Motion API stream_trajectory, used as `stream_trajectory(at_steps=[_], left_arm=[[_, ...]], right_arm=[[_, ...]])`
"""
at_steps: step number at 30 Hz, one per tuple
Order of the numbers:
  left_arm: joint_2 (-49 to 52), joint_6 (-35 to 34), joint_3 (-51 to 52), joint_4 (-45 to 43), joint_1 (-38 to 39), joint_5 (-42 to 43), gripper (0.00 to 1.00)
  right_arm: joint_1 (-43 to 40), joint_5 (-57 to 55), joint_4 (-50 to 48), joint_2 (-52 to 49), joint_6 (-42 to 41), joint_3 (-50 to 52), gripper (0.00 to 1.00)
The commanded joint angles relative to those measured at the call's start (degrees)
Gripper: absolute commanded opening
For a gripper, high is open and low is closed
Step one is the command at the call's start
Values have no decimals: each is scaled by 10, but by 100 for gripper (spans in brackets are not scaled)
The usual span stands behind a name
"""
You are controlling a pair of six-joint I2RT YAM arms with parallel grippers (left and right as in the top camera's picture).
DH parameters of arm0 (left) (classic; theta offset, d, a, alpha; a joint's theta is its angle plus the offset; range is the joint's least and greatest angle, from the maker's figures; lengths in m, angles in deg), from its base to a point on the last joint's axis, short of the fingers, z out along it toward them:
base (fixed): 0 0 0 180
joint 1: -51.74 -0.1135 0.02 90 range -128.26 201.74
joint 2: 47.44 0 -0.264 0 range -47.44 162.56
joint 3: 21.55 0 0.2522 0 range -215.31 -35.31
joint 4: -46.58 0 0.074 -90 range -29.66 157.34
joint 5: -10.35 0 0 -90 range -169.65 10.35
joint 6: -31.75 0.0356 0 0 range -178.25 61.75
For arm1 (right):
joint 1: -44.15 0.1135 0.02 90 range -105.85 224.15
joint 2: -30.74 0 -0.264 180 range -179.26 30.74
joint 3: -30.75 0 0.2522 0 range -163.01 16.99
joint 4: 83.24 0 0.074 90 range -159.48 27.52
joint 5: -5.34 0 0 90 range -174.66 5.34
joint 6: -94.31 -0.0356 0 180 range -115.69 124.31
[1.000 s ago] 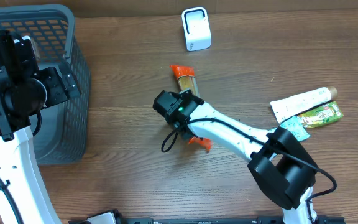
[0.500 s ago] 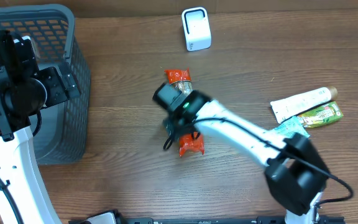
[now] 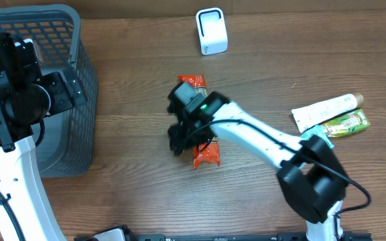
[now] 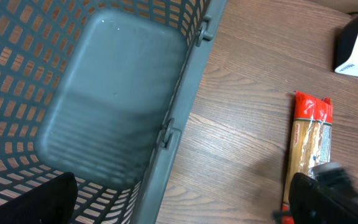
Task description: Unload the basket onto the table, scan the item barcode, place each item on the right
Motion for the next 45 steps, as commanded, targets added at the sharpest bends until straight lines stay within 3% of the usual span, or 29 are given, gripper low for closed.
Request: stream_trajectory(at_steps=[1,8,17,21,26,34,37,45], left_arm=[[2,-4,0,-2,0,3,100],[2,-4,1,-2,0,3,100],[2,-4,0,-2,0,3,100],[2,-4,0,-2,0,3,100],[2,-4,0,-2,0,3,100],[2,-4,0,-3,0,3,100],[2,-4,0,-2,0,3,100],[2,-4,0,-2,0,3,100]], right_arm=[[12,-42,36,-19,-57,6,53],[-24,-184,122,-21,-96,6,55],[-188,-240,121,-21,-64,6,54],[-268,-214,80,-21,-18,5,61],[-324,-54,41,-17,14,-20,67],[-248,-6,-59,18,-83,-29,73],[-190,-75,-156,-5,-150,-22,76],[-127,-144,-264,-81,-141,-21,79]])
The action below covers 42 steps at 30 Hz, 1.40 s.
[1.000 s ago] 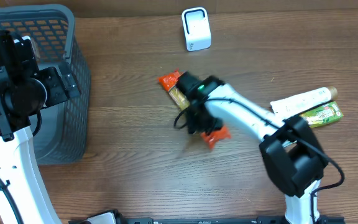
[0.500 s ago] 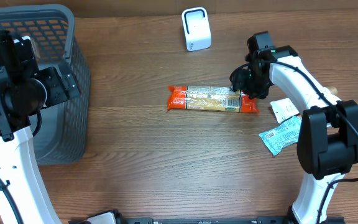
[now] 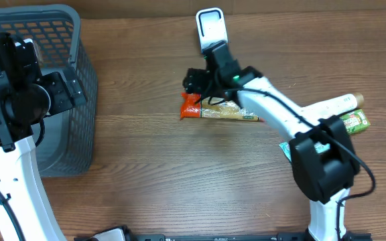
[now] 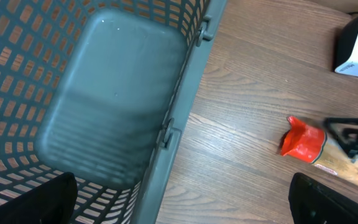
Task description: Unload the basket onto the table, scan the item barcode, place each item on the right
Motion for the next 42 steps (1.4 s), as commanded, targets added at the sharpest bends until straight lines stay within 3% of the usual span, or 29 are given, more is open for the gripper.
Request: stream_trajectory(at_steps=[1,7,10,15,22,29,35,38,42], left_arm=[[2,-4,0,-2,0,3,100],[2,-4,0,-3,0,3,100],[2,-4,0,-2,0,3,100],[2,-4,0,-2,0,3,100],[2,-4,0,-2,0,3,100],[2,-4,0,-2,0,3,100],[2,-4,0,-3,0,3,100],[2,-4,0,-2,0,3,100],[2,-4,0,-2,0,3,100]], right_arm=[[13,-43,-16,-43,1,-6,80],[41,-29,-6,-60,31,-6,85],[60,48,43,-57,47,-8,84],[74,141,200,-43,86,-8,84],[73,88,382,-12,151,-8,85],[63,32,397,116,124,-8,88],[-20,19,421,233,60,6,89],[-65,20,417,256,39,49,91],[-103,75,329,260,25,174,95]])
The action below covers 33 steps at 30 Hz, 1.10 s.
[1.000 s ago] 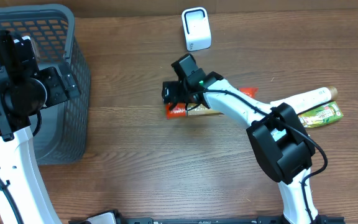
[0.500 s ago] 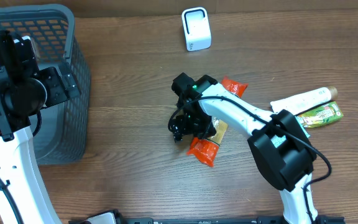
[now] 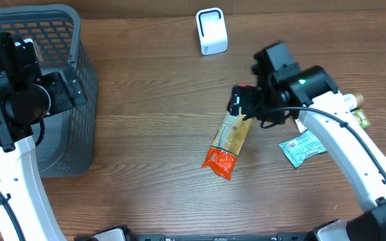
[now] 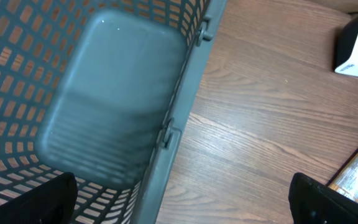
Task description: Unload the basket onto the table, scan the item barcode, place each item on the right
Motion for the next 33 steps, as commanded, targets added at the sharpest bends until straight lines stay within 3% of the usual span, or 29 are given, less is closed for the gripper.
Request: stream_trajectory(at_steps=[1,6,10,21,26,28,31,33], left_arm=[[2,-4,0,-2,0,3,100],[2,-4,0,-2,0,3,99],[2,-4,0,-2,0,3,100],[2,-4,0,-2,0,3,100],[2,-4,0,-3,0,3,100],[2,-4,0,-2,0,3,100],[2,-4,0,-3,0,3,100],[2,-4,0,-3,0,3,100]], right_arm=[[-14,51,-78,-12,-28,116,96],[-22,70,-248,-14,-93,239,95],[-21,75,-327,-15,-139,283,86],[7,89,-395,-76,-208,310,75],[11,95,-419,-89,-219,310,59],[11,95,-427,-90,-219,310,48],[11,95,-435,-90,-211,309,22],[11,100,-437,-90,-192,307,16]])
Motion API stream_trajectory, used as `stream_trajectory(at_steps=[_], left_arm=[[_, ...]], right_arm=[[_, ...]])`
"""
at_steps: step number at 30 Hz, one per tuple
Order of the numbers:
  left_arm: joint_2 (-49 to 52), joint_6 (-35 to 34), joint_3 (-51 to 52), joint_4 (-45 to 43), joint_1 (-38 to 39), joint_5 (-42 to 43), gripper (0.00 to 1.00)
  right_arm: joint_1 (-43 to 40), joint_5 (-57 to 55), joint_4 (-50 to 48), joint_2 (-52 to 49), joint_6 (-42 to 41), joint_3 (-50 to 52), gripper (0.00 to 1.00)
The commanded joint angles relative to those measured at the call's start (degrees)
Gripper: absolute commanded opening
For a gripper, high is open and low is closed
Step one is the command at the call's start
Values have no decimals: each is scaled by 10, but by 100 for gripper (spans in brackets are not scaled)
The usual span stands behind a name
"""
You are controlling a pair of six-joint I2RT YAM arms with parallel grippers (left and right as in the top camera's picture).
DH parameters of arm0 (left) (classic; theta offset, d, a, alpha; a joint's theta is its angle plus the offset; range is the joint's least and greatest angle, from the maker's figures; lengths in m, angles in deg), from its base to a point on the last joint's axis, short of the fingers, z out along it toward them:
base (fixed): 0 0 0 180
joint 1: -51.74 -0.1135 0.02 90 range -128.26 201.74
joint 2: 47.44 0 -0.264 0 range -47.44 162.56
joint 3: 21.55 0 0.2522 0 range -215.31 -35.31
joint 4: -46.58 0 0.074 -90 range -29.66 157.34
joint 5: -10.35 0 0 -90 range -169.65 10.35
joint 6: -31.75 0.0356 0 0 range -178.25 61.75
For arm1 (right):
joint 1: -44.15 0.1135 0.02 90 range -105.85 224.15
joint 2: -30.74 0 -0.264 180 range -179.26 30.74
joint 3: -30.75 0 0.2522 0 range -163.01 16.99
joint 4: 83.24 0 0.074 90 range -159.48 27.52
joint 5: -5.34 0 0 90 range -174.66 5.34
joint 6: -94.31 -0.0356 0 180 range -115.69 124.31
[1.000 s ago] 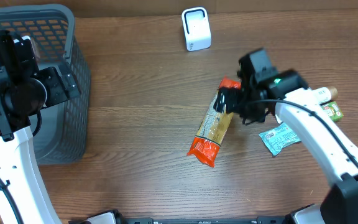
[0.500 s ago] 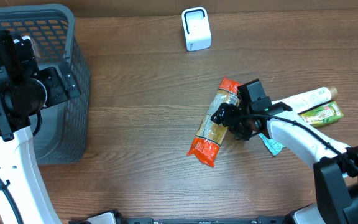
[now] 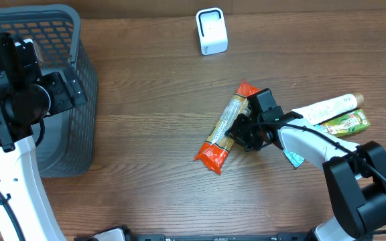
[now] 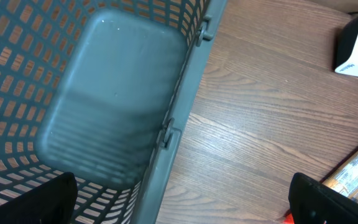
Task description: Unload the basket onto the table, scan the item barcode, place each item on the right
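The item is a long clear pasta packet [image 3: 222, 125] with orange-red ends. It lies slantwise on the table's middle, and its end shows in the left wrist view. The white scanner [image 3: 212, 31] stands at the far edge; its corner is also in view. My right gripper [image 3: 242, 136] sits low against the packet's right side; whether its jaws grip the packet is hidden from above. My left gripper [image 4: 182, 200] is open with nothing in it, straddling the rim of the grey basket [image 4: 185, 106].
The grey mesh basket [image 3: 79, 107] fills the left side under the left arm. At the right lie a white tube [image 3: 327, 108], a green packet [image 3: 346, 124] and a teal sachet [image 3: 293, 158] partly under the right arm.
The right gripper held the packet by its upper end, hanging slantwise. Now the packet lies with both red ends showing and the gripper is lower, at its right side. The left arm has not moved.
The right gripper was down on the packet in the table's middle. Then it held the packet crosswise just in front of the scanner. Then it held the packet away from the scanner at the right middle, and now the packet lies there.
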Motion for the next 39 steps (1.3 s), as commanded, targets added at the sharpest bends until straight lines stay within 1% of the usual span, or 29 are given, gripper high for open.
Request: stream_trajectory(at_steps=[1,2,3,4,6,8,10,12,14,18,22,23,25,26,27,28,30,31,33,36,39], left_arm=[[2,-4,0,-2,0,2,100],[2,-4,0,-2,0,2,100],[2,-4,0,-2,0,2,100],[2,-4,0,-3,0,2,100],[2,-4,0,-2,0,2,100],[2,-4,0,-2,0,2,100],[2,-4,0,-2,0,2,100],[2,-4,0,-2,0,2,100],[2,-4,0,-2,0,2,99],[2,-4,0,-2,0,2,100],[2,-4,0,-2,0,2,100],[2,-4,0,-2,0,2,100],[2,-4,0,-2,0,2,100],[2,-4,0,-2,0,2,100],[2,-4,0,-2,0,2,100],[2,-4,0,-2,0,2,100],[2,-4,0,-2,0,2,100],[2,-4,0,-2,0,2,100],[2,-4,0,-2,0,2,100],[2,-4,0,-2,0,2,100],[2,-4,0,-2,0,2,100]], right_arm=[[4,12,-9,-8,43,-2,14],[4,30,-13,-8,75,-9,12],[4,50,-5,-8,109,-24,8],[4,54,0,-8,117,-29,7],[4,56,49,-8,156,-65,4],[5,47,116,-8,209,-112,4],[11,30,173,-8,258,-151,4],[26,-13,237,-8,314,-196,4],[46,-47,275,-8,362,-221,4],[89,-98,311,-10,432,-229,4],[130,-154,331,-18,474,-229,4],[143,-177,331,-19,474,-229,9],[158,-198,328,-19,474,-229,29],[163,-201,327,-19,474,-229,47],[165,-201,327,-19,474,-229,58],[164,-201,328,-19,474,-229,66],[156,-201,331,-19,479,-229,77],[145,-200,336,-19,491,-229,85],[125,-183,344,-19,517,-229,94],[88,-137,345,-19,563,-225,100],[55,-85,335,-19,601,-210,100]])
